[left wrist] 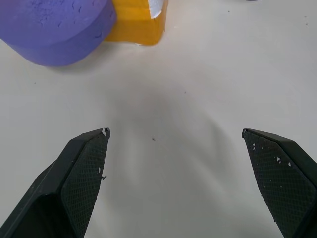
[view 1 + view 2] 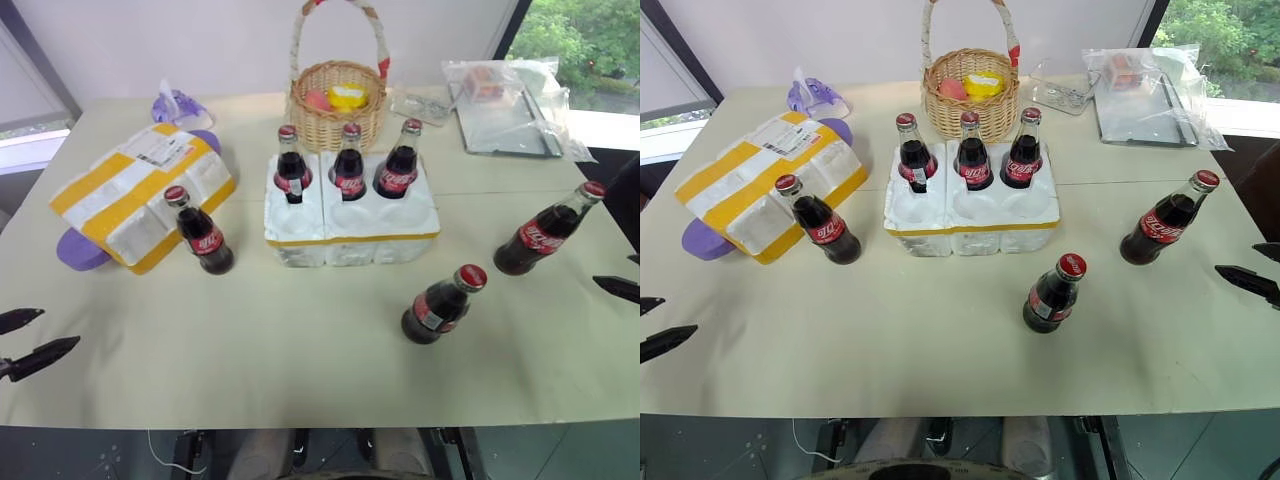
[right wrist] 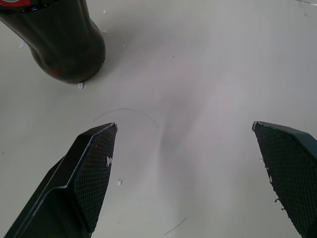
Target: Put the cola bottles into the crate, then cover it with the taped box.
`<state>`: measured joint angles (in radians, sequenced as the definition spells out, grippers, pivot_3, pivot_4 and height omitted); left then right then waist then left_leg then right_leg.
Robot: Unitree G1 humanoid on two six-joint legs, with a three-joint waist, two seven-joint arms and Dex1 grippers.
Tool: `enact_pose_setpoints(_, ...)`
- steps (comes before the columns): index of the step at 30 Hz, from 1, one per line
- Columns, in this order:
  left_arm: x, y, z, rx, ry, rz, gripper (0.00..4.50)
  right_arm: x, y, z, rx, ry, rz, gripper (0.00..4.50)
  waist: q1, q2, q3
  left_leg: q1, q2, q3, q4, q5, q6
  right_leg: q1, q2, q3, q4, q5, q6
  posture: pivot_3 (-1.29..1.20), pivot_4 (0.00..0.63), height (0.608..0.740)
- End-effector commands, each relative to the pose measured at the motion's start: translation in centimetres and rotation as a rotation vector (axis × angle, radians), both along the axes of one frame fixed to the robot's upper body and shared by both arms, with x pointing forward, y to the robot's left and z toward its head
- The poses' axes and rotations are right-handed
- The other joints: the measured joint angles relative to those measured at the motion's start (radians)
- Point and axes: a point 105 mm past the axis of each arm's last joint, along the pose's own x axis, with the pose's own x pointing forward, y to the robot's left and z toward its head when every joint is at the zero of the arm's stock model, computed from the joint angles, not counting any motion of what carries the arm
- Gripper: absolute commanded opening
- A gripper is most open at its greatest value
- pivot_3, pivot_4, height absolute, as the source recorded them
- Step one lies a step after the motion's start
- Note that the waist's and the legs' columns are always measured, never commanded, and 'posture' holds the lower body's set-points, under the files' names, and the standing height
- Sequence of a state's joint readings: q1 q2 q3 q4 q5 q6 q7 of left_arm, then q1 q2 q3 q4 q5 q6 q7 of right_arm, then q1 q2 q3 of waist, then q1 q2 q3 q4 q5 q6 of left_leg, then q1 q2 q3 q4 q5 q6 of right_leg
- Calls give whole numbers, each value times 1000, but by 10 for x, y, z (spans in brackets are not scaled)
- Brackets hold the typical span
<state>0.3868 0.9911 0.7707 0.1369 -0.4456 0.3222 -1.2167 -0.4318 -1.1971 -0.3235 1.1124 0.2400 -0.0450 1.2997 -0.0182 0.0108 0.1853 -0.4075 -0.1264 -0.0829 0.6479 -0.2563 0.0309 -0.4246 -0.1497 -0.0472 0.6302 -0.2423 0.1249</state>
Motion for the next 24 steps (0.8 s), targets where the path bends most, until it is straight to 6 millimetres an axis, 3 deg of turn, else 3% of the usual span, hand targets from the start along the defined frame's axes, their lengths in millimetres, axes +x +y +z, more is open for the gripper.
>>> enact_pose_setpoints(1, 2, 5, 13, 37, -43, 9, 4450, 0, -5, 14, -19, -49, -13, 4500, 0, 0, 0, 0, 0, 0, 0, 0, 0, 0, 0, 0, 0, 0, 0, 0, 150, 740)
enact_pose_setpoints(12, 11, 0, 18, -9, -83, 22, 4450, -5, -2, 14, 16, -17, 12, 4500, 0, 0, 0, 0, 0, 1, 0, 0, 0, 0, 0, 1, 0, 0, 0, 0, 150, 740)
enact_pose_setpoints(16, 21, -4, 37, -126, -160, 53, 4450, -11, -3, 24, 1, -4, 47, 4500, 1, 0, 0, 0, 0, 1, 1, 0, 0, 0, 0, 1, 1, 0, 0, 0, 150, 740)
enact_pose_setpoints(20, 30, -10, 43, -172, -169, 22, 4450, -17, -4, 57, -35, -12, 82, 4500, 2, 3, 0, 0, 0, 2, 1, 0, 0, 0, 1, 1, 1, 0, 0, 0, 150, 740)
enact_pose_setpoints(24, 44, -35, 59, -226, -186, -94, 4450, -19, 6, 111, -9, -75, 141, 4500, -3, 4, 0, 0, 1, 3, 1, 0, 0, -1, 1, 2, 1, 1, 0, 0, 150, 740)
